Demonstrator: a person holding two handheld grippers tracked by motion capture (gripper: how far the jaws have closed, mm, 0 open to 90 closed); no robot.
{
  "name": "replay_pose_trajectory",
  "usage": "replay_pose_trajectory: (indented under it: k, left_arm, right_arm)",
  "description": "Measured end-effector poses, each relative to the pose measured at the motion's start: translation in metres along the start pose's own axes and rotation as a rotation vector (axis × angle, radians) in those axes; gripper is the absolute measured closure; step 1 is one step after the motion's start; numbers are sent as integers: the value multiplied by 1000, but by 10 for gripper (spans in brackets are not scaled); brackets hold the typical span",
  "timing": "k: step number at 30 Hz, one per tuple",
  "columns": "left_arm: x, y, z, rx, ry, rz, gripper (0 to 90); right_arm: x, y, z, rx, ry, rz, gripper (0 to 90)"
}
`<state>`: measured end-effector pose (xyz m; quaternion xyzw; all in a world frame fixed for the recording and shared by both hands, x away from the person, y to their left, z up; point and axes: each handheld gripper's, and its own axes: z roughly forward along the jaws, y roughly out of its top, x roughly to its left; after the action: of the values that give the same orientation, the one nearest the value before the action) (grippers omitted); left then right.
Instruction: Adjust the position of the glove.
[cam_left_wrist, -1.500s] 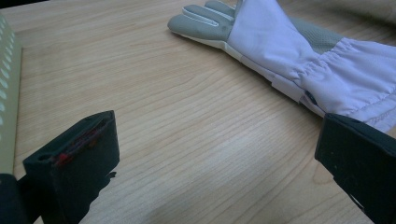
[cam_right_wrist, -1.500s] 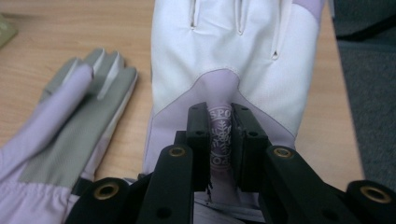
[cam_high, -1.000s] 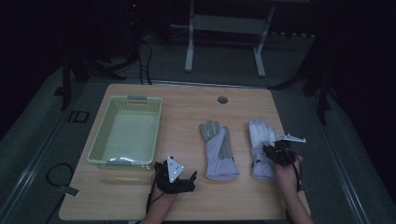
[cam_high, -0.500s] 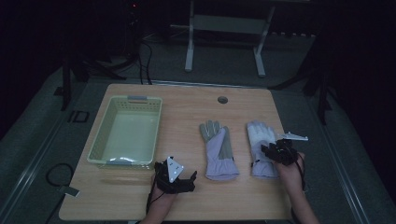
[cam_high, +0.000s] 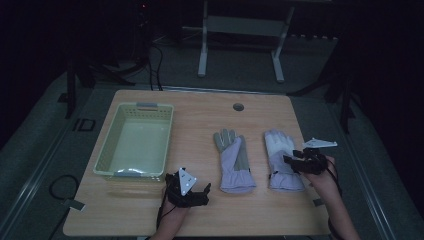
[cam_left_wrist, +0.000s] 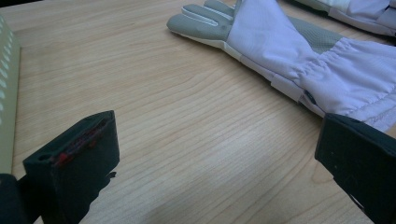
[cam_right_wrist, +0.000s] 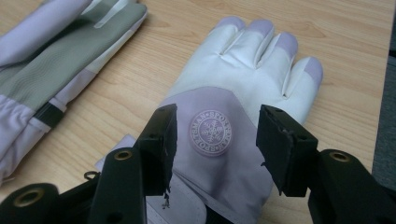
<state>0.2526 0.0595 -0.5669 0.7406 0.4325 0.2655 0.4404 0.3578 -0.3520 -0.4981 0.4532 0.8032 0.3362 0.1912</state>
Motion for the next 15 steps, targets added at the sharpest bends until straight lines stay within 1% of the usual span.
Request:
replay_pose_trajectory:
  k: [4, 6, 7, 9, 12, 14, 15]
  left_arm:
    - [0, 0, 0, 0, 0, 0, 0]
    - [0, 0, 0, 1, -1, 0, 0]
    - [0, 0, 0, 1, -1, 0, 0]
    - [0, 0, 0, 1, -1, 0, 0]
    - [0, 0, 0, 0, -2, 0, 0]
    - [0, 0, 0, 0, -2, 2, 0]
    - [0, 0, 0, 1, -2, 3, 0]
  right_arm:
    - [-3, -1, 1, -6, 9, -21, 475]
    - [-3, -3, 5, -3, 23, -12, 459]
    - [-3, -4, 7, -1, 20, -10, 460]
    - [-3, -7, 12, 9, 30, -9, 459]
    - [-5, -13, 22, 28, 20, 1, 455]
    - [-7, -18, 29, 34, 31, 21, 459]
    - [-8, -20, 32, 41, 28, 25, 481]
